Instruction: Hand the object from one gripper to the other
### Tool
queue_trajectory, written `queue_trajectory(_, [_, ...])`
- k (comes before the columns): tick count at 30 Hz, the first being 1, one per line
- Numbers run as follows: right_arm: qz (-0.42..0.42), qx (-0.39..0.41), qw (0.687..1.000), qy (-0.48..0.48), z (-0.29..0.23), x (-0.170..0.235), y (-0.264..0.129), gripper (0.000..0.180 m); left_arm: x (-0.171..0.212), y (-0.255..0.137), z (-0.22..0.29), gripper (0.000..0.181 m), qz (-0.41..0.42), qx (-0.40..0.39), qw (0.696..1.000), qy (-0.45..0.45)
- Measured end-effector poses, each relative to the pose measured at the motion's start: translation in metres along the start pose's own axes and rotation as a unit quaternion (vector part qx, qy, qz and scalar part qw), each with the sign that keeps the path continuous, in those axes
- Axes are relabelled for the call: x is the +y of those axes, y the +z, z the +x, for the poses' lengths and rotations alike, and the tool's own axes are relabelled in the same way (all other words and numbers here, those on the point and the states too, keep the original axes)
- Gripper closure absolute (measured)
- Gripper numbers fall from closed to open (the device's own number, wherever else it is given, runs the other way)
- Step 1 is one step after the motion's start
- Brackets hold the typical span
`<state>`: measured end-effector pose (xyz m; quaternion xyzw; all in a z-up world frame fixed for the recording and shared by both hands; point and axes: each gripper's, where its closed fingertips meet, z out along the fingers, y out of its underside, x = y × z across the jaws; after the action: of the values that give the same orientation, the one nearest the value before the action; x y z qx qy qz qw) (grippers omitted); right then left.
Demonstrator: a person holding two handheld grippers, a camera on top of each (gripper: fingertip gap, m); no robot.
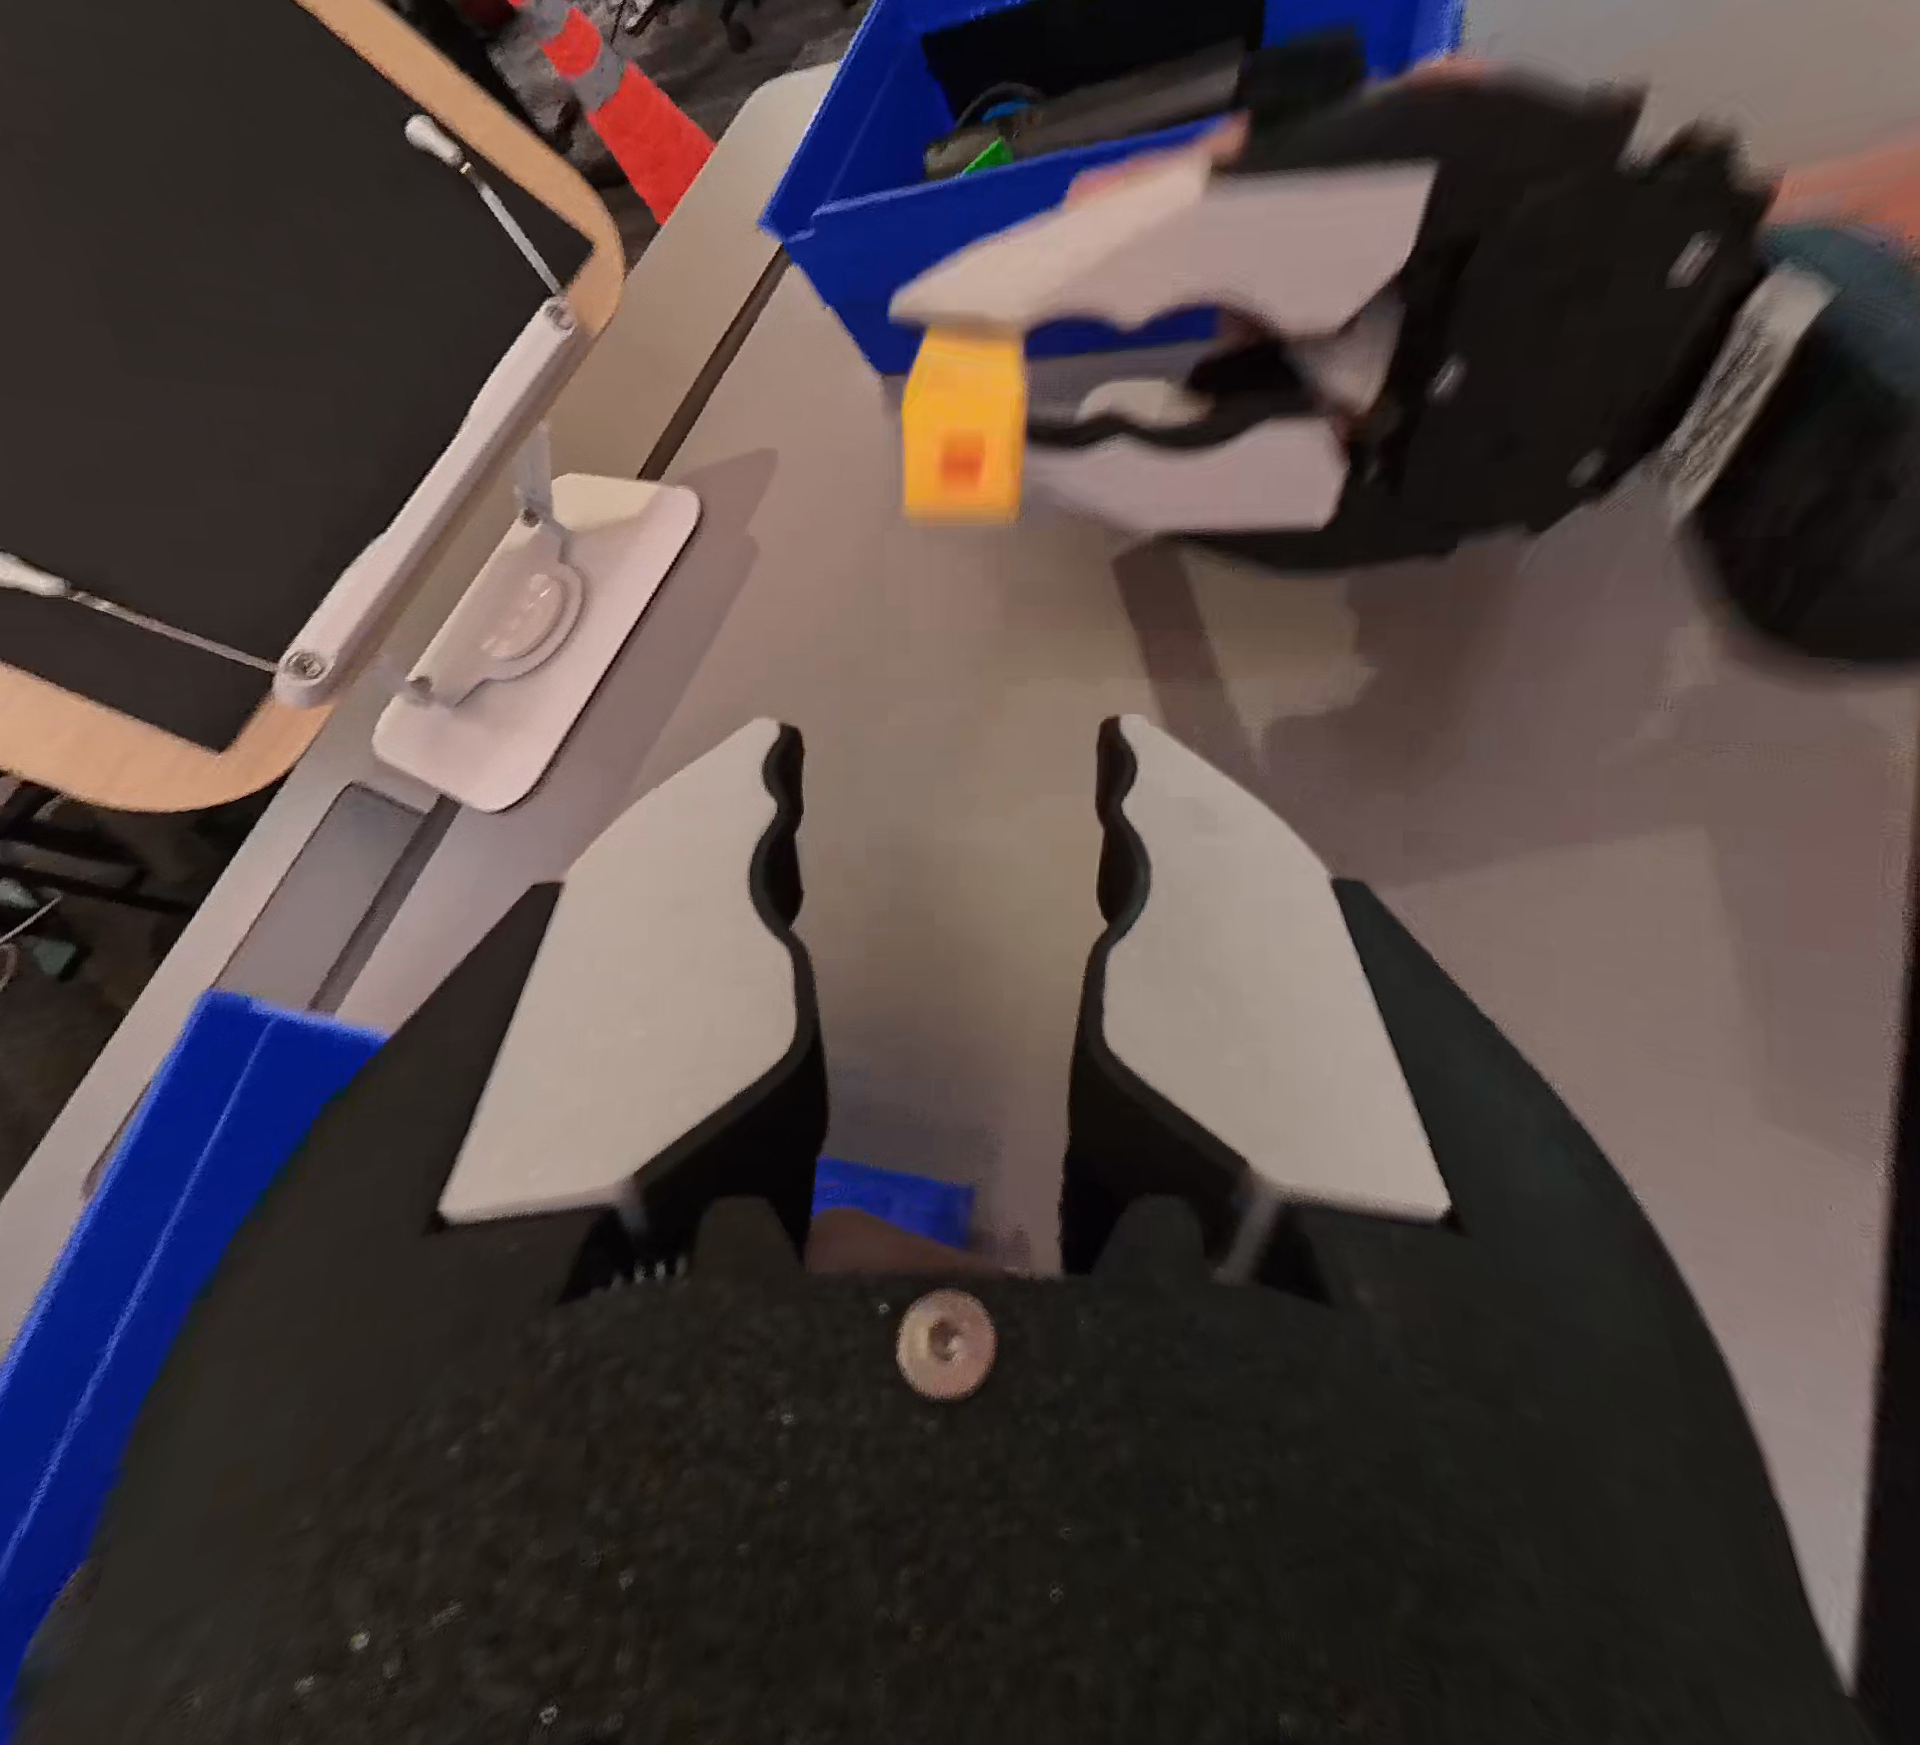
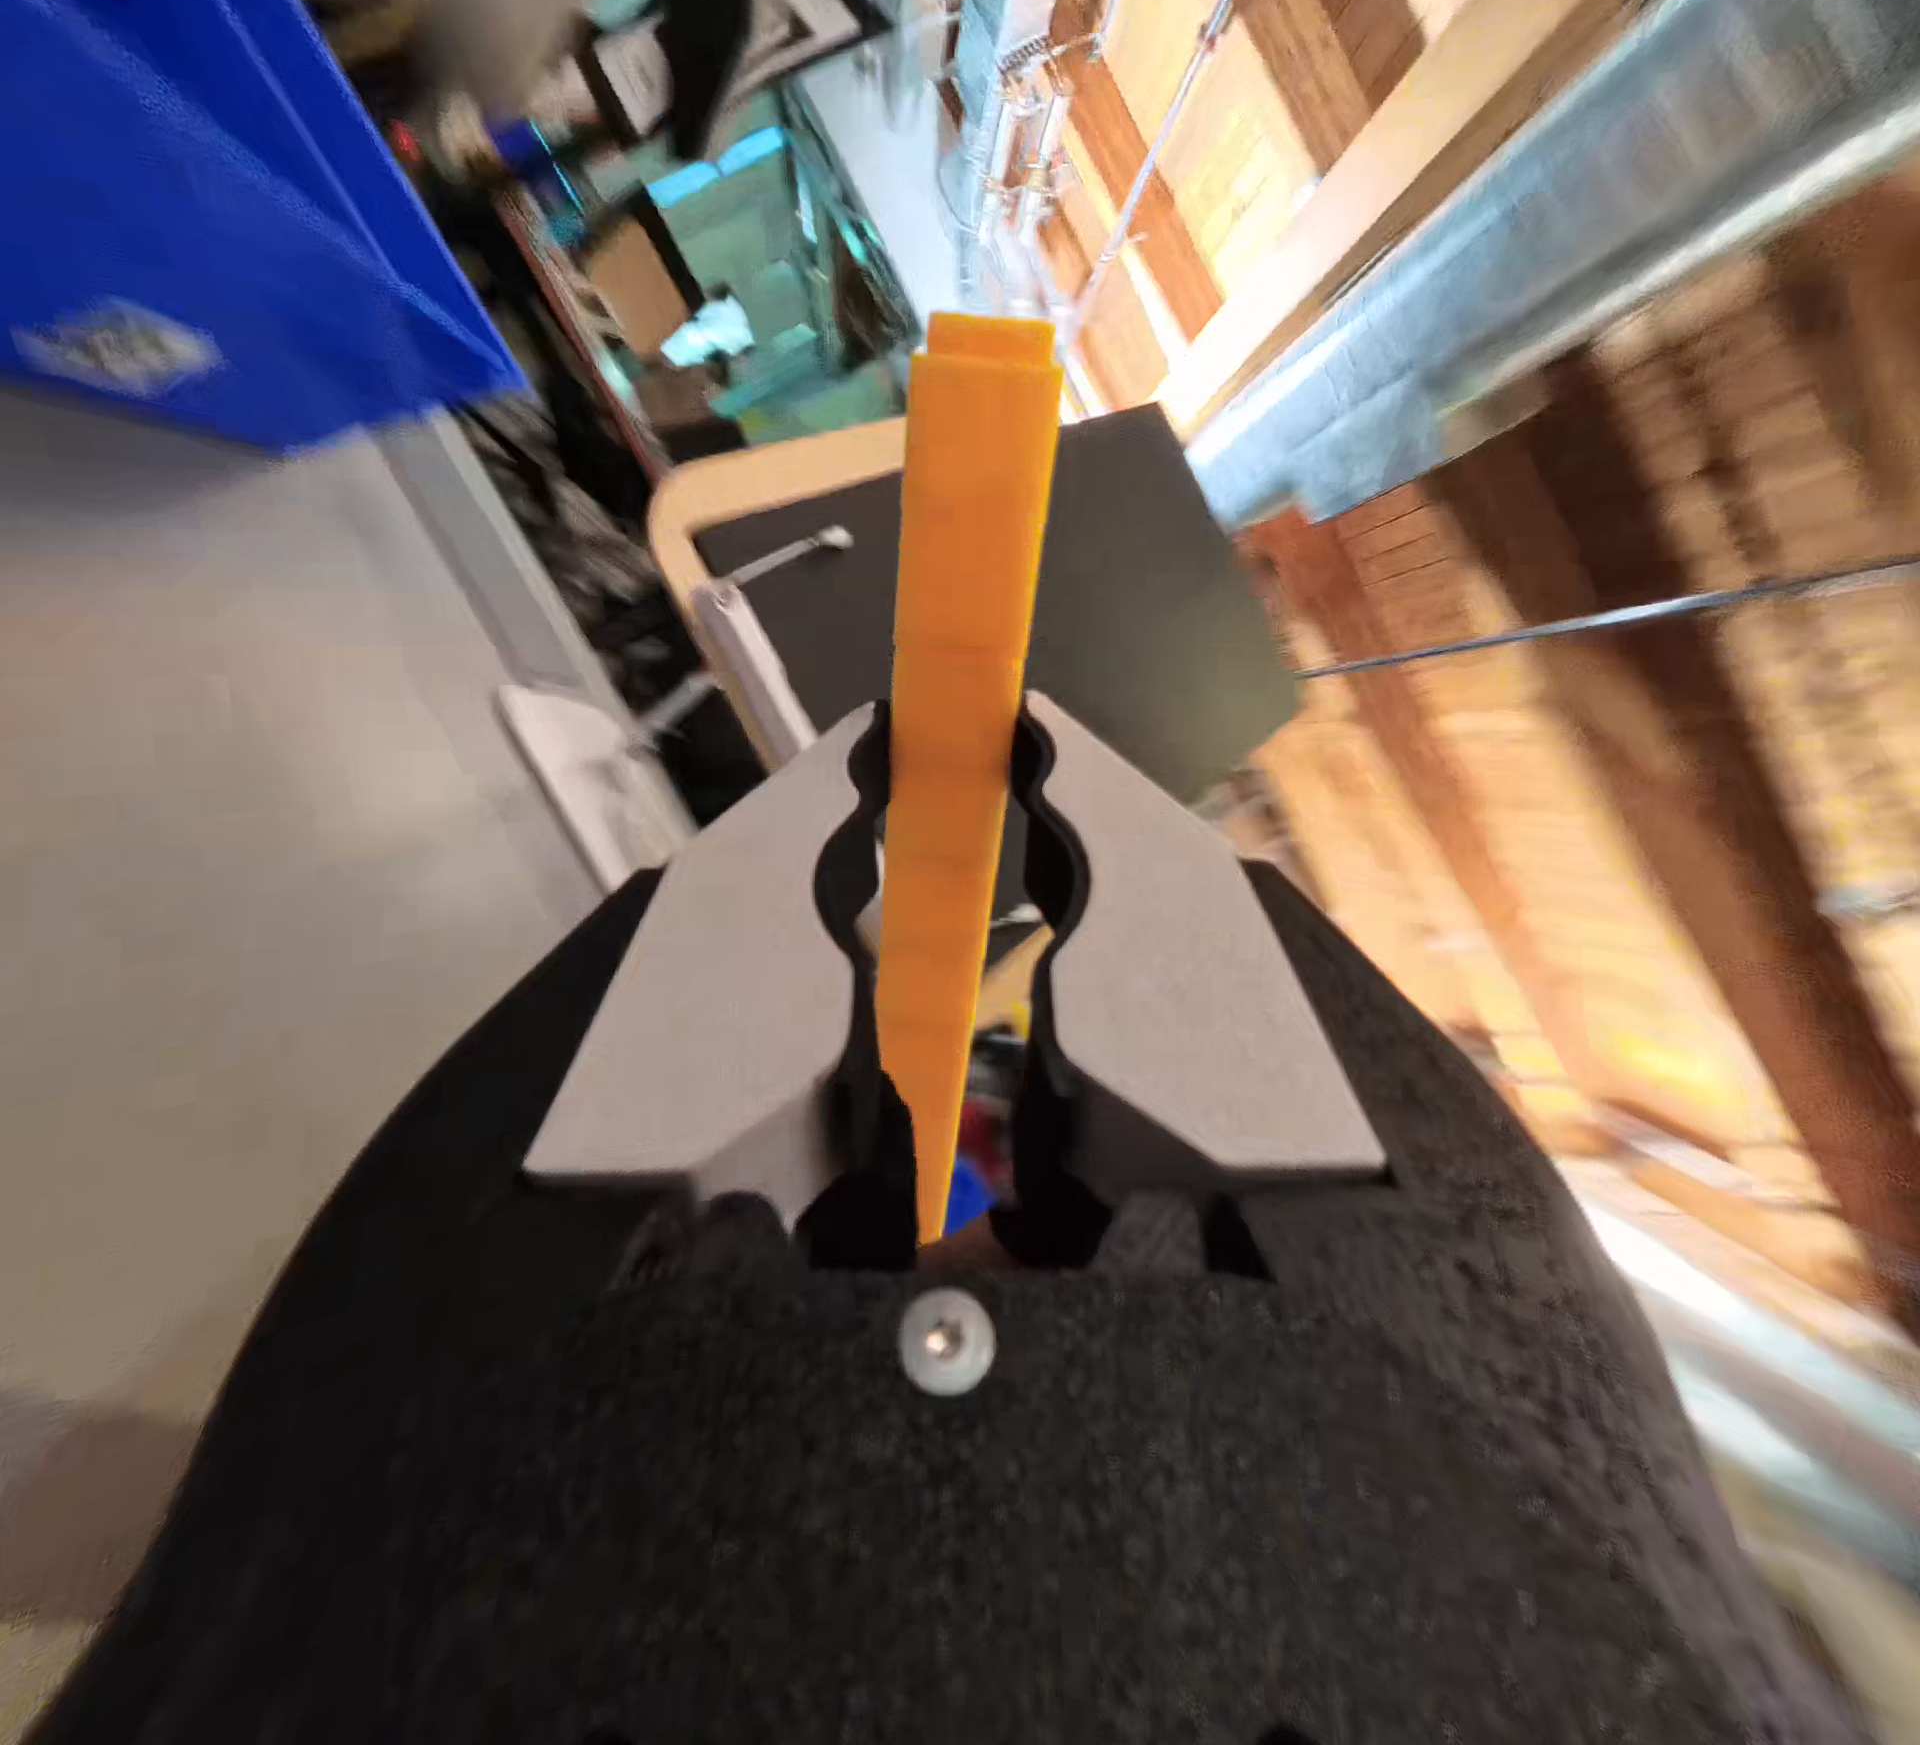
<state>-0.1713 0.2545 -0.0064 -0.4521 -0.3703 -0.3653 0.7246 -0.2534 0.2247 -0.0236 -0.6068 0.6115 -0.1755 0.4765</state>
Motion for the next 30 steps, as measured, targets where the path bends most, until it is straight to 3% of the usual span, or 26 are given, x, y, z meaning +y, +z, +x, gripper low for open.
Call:
queue_trajectory(3, [0.057, -0.067, 0.975, 0.205, 0.014, -0.012, -0.005, 0.158, 0.013, 0.008, -0.007, 0.129, -0.009, -0.016, 1.0, 0.002])
queue_trajectory(5, [0.085, -0.111, 0.929, 0.342, 0.026, -0.02, -0.007, 0.158, 0.014, 0.016, -0.003, 0.13, 0.004, -0.004, 1.0, -0.005])
queue_trajectory(7, [0.12, -0.194, 0.853, 0.469, 0.027, -0.034, -0.009, 0.158, 0.007, 0.02, 0.008, 0.127, 0.04, 0.033, 0.998, -0.021])
queue_trajectory(11, [0.175, -0.372, 0.648, 0.641, 0.015, -0.063, -0.025, 0.158, -0.009, 0.018, 0.023, 0.127, 0.117, 0.1, 0.986, -0.07])
queue_trajectory(13, [0.19, -0.409, 0.576, 0.682, 0.013, -0.068, -0.03, 0.159, -0.013, 0.015, 0.031, 0.127, 0.142, 0.136, 0.976, -0.093])
queue_trajectory(15, [0.202, -0.431, 0.528, 0.704, 0.013, -0.073, -0.034, 0.159, -0.019, 0.01, 0.044, 0.13, 0.167, 0.185, 0.961, -0.115])
queue_trajectory(17, [0.208, -0.439, 0.517, 0.705, 0.012, -0.078, -0.036, 0.159, -0.021, 0.012, 0.053, 0.131, 0.172, 0.214, 0.953, -0.127])
queue_trajectory(21, [0.204, -0.429, 0.523, 0.708, 0.011, -0.078, -0.034, 0.159, -0.024, 0.016, 0.07, 0.134, 0.174, 0.252, 0.942, -0.137])
queue_trajectory(23, [0.197, -0.425, 0.53, 0.707, 0.009, -0.074, -0.033, 0.159, -0.019, 0.026, 0.064, 0.151, 0.157, 0.217, 0.955, -0.125])
queue_trajectory(26, [0.161, -0.404, 0.569, 0.698, 0.0, -0.063, -0.025, 0.159, -0.01, 0.043, 0.053, 0.153, 0.117, 0.172, 0.969, -0.135])
queue_trajectory(30, [0.135, -0.379, 0.599, 0.693, -0.009, -0.054, -0.018, 0.152, 0.001, 0.058, 0.041, 0.154, 0.083, 0.102, 0.985, -0.111])
